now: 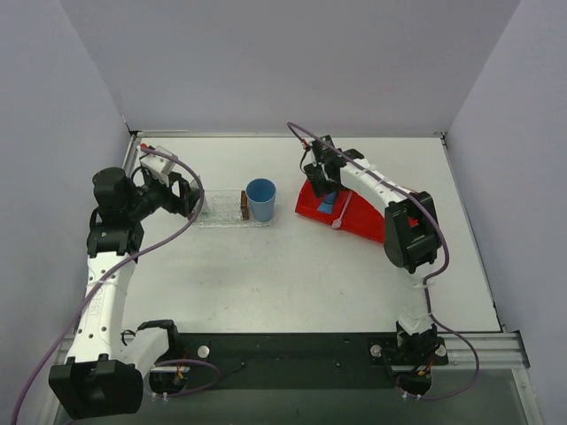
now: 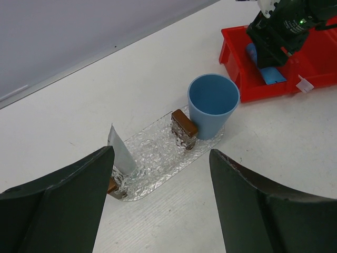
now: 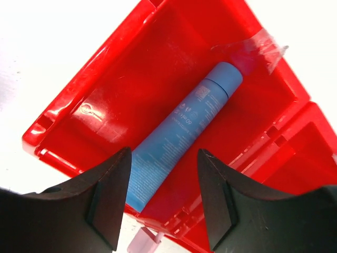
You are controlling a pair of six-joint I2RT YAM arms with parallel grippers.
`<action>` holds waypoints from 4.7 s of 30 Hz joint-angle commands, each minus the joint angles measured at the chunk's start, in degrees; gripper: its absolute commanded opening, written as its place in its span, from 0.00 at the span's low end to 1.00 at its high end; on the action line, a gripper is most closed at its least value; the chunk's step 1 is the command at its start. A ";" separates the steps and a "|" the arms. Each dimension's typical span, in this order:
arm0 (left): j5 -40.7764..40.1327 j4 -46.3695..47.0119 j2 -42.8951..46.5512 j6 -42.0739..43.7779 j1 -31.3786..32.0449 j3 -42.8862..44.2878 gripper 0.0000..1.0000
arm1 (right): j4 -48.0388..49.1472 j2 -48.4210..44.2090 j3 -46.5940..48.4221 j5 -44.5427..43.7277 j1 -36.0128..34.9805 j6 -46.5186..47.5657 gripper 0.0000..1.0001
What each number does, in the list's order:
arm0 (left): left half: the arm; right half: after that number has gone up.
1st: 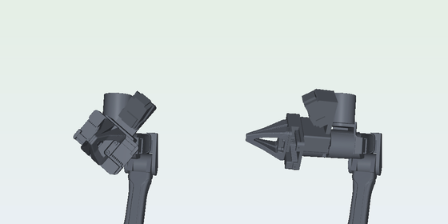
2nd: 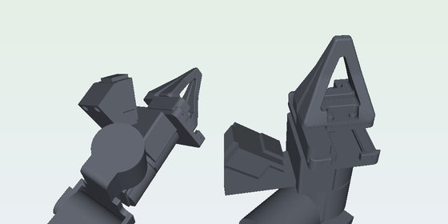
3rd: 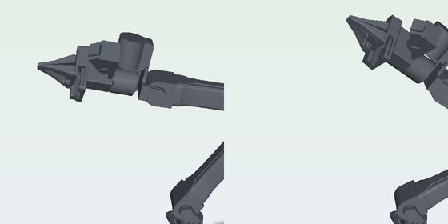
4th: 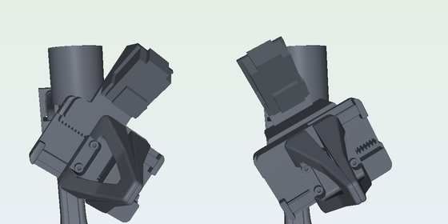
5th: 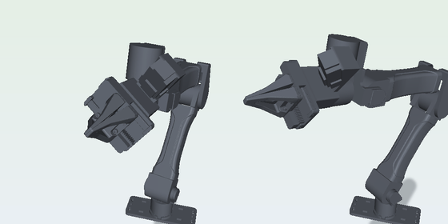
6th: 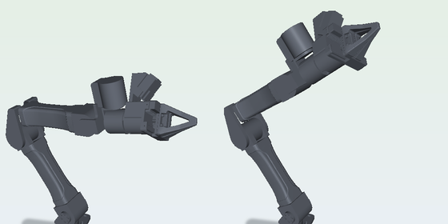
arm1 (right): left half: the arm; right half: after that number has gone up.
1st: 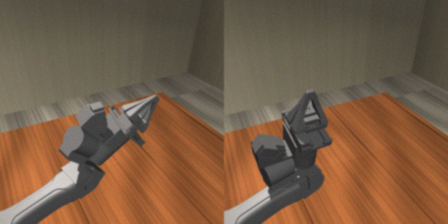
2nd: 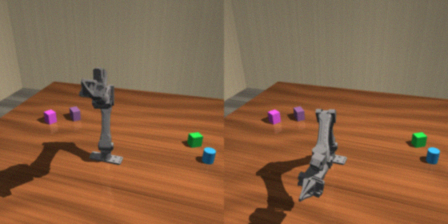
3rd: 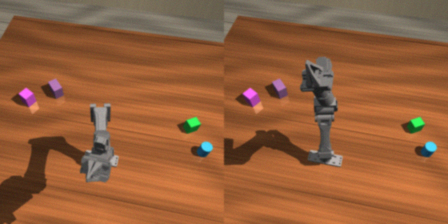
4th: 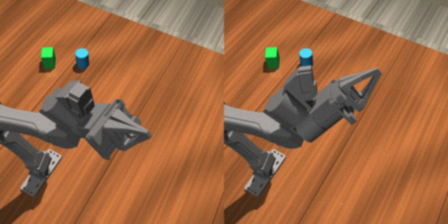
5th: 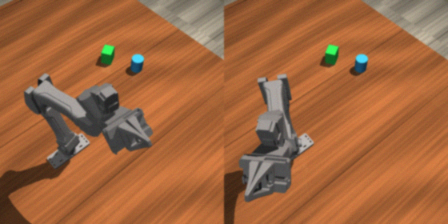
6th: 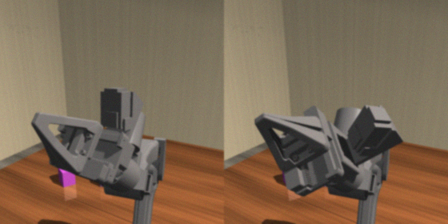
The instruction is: Prepare toiletry sets of a toothbrush and toothpaste on the tray
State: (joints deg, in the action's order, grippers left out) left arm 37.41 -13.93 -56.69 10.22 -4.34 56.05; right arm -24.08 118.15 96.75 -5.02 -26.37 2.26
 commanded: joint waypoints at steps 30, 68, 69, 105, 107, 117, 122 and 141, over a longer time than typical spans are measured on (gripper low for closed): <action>-0.67 2.42 0.70 0.41 -0.14 -1.74 0.83 | -8.09 11.23 6.43 -9.05 -2.19 -7.01 0.47; -0.41 2.42 0.70 1.82 -0.14 -2.09 0.83 | -14.33 5.52 12.41 -4.48 -2.02 -6.22 0.00; -0.41 2.33 0.70 2.00 -0.06 -2.09 0.83 | -14.51 4.99 12.50 -4.22 -1.84 -6.13 0.00; 3.82 1.28 -5.80 8.76 22.87 9.68 0.83 | -24.87 -21.46 6.87 45.08 7.91 -3.58 0.00; 0.41 0.40 -7.46 13.04 27.94 11.52 0.84 | -26.37 -21.73 8.19 49.82 7.91 -3.32 0.00; -14.28 -3.37 -13.01 31.61 44.23 16.18 0.89 | -29.80 -23.22 8.37 63.19 7.47 -1.03 0.00; -17.71 -4.35 -16.17 35.92 46.96 16.99 0.89 | -30.15 -23.31 8.02 66.80 6.86 -0.94 0.00; -24.93 -1.36 -22.51 41.90 49.78 18.66 0.76 | -30.50 -23.40 5.29 70.14 5.36 -0.06 0.00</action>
State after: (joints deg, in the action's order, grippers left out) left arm 12.75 -17.61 -79.40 51.68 45.21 72.16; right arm -53.63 97.43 102.69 61.39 -20.73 0.75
